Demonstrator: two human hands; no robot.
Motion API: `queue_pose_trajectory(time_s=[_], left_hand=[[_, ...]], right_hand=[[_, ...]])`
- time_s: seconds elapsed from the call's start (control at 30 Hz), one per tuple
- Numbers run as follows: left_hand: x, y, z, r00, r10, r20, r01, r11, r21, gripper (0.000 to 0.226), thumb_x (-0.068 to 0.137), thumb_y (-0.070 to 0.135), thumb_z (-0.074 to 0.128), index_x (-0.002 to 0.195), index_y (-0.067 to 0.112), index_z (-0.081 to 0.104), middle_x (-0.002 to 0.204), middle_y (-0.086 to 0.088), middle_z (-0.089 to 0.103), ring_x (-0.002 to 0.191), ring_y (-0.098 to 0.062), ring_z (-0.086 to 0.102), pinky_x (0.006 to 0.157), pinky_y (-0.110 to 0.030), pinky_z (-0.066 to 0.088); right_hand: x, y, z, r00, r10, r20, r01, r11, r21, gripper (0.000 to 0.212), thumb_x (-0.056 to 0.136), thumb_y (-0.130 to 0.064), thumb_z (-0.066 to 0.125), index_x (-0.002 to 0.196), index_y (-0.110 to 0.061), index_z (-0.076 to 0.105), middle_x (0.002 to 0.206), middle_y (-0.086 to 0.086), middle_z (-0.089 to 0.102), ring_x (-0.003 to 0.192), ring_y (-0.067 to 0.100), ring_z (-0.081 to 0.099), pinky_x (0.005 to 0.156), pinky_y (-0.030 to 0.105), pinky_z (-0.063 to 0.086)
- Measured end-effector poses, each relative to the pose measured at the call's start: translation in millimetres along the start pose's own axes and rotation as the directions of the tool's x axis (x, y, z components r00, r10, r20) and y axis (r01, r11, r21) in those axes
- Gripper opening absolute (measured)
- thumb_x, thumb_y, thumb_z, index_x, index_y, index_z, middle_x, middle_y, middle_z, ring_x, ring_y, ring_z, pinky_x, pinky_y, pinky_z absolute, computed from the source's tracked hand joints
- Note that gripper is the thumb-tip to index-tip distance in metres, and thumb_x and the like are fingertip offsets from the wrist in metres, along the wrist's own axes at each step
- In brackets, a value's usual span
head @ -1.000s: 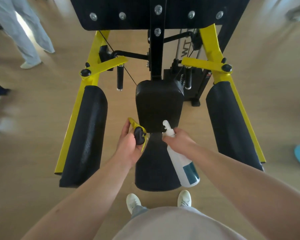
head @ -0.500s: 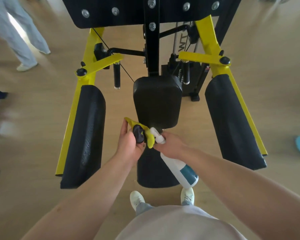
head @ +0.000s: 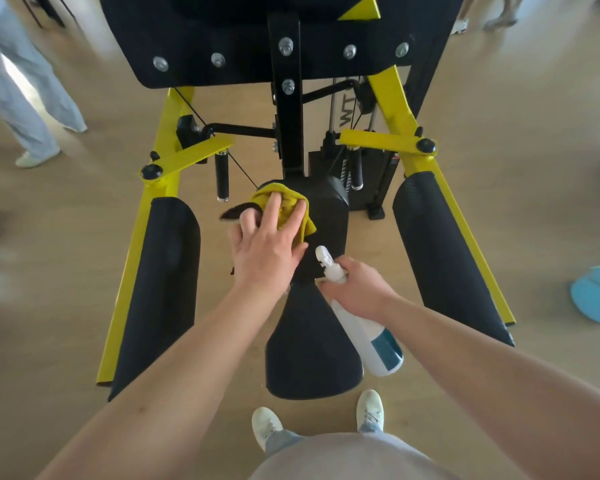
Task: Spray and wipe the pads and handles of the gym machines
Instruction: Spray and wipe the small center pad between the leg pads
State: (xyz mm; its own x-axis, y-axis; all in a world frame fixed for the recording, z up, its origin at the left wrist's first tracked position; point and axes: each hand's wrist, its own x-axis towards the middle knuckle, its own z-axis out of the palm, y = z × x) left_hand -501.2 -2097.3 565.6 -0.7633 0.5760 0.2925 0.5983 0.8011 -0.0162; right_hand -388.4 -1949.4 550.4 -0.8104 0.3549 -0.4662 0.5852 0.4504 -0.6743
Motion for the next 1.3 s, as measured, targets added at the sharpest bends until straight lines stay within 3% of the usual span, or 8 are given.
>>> queue_pose_trajectory(time_s=[0.2, 0.37, 0.57, 0.73, 0.93, 1.03, 1.2, 1.3], left_hand=[[21, -19, 9, 0.969, 0.243, -0.044, -0.233, 0.96, 0.156, 0.063, 0.099, 0.052, 0.051, 0.157, 0.037, 0.03, 0.158, -0.004, 0.038, 0.144, -0.044, 0.027, 0.11, -0.066, 0.023], [78, 1, 10, 0.912, 0.41, 0.01, -0.408, 0.905, 0.121, 0.066, 0.1, 0.062, 0.043, 0.158, 0.037, 0.025, 0.154, -0.009, 0.038, 0.138, -0.045, 0.04, 0.102, -0.063, 0.042], [108, 45, 20, 0.838, 0.545, -0.019, -0.54, 0.834, 0.109, 0.058, 0.102, 0.06, 0.038, 0.15, 0.027, 0.043, 0.14, -0.008, 0.055, 0.13, -0.04, 0.051, 0.095, -0.053, 0.048], [88, 20, 30, 0.898, 0.41, -0.16, -0.404, 0.912, 0.072, 0.064, 0.099, 0.068, 0.04, 0.15, 0.028, 0.043, 0.146, -0.007, 0.05, 0.132, -0.036, 0.049, 0.097, -0.048, 0.043], [40, -14, 68, 0.936, 0.164, -0.311, -0.169, 0.986, 0.013, 0.073, 0.096, 0.068, 0.049, 0.154, 0.028, 0.031, 0.159, -0.013, 0.027, 0.143, -0.048, 0.025, 0.116, -0.063, 0.024], [40, -5, 78, 0.923, 0.152, -0.353, -0.147, 0.988, 0.041, 0.073, 0.098, 0.066, 0.048, 0.155, 0.026, 0.028, 0.16, -0.016, 0.022, 0.146, -0.05, 0.013, 0.116, -0.068, 0.019], [56, 23, 70, 0.918, 0.105, -0.382, -0.122, 0.992, -0.02, 0.066, 0.099, 0.063, 0.046, 0.154, 0.029, 0.039, 0.16, -0.012, 0.035, 0.143, -0.045, 0.027, 0.112, -0.067, 0.021], [57, 33, 74, 0.888, 0.203, -0.413, -0.208, 0.978, 0.035, 0.062, 0.1, 0.062, 0.046, 0.154, 0.031, 0.043, 0.16, -0.01, 0.04, 0.143, -0.042, 0.031, 0.112, -0.063, 0.019]], right_hand=[[3, 13, 0, 0.997, 0.065, 0.039, -0.065, 0.998, 0.008, 0.029, 0.096, -0.043, 0.068, 0.12, -0.032, 0.058, 0.096, -0.004, 0.065, 0.081, 0.013, 0.062, 0.06, 0.027, 0.043], [7, 26, -5, 0.992, 0.114, 0.047, -0.115, 0.993, 0.029, 0.028, 0.096, -0.042, 0.068, 0.12, -0.034, 0.055, 0.1, -0.004, 0.064, 0.083, 0.01, 0.059, 0.062, 0.027, 0.044], [21, 36, -13, 0.986, 0.168, -0.006, -0.168, 0.985, 0.036, 0.023, 0.094, -0.046, 0.068, 0.113, -0.041, 0.055, 0.097, -0.006, 0.065, 0.084, 0.014, 0.063, 0.064, 0.03, 0.046], [32, 30, -9, 0.989, 0.146, -0.013, -0.145, 0.988, 0.058, 0.023, 0.093, -0.045, 0.069, 0.111, -0.038, 0.057, 0.095, -0.005, 0.065, 0.083, 0.017, 0.063, 0.063, 0.031, 0.044], [35, 21, 5, 0.99, 0.14, 0.03, -0.14, 0.99, 0.032, 0.028, 0.093, -0.05, 0.07, 0.115, -0.042, 0.053, 0.097, -0.009, 0.063, 0.083, 0.011, 0.061, 0.059, 0.027, 0.04], [34, 29, 1, 0.985, 0.17, 0.024, -0.171, 0.984, 0.058, 0.029, 0.094, -0.051, 0.069, 0.116, -0.044, 0.052, 0.097, -0.01, 0.064, 0.084, 0.012, 0.062, 0.063, 0.028, 0.044], [35, 52, -12, 0.98, 0.199, 0.006, -0.198, 0.976, 0.085, 0.03, 0.095, -0.049, 0.069, 0.118, -0.045, 0.05, 0.1, -0.013, 0.063, 0.084, 0.005, 0.058, 0.062, 0.024, 0.039], [38, 60, -7, 0.983, 0.183, 0.01, -0.184, 0.981, 0.068, 0.03, 0.094, -0.049, 0.07, 0.117, -0.044, 0.052, 0.103, -0.011, 0.065, 0.084, 0.001, 0.057, 0.063, 0.02, 0.039]])
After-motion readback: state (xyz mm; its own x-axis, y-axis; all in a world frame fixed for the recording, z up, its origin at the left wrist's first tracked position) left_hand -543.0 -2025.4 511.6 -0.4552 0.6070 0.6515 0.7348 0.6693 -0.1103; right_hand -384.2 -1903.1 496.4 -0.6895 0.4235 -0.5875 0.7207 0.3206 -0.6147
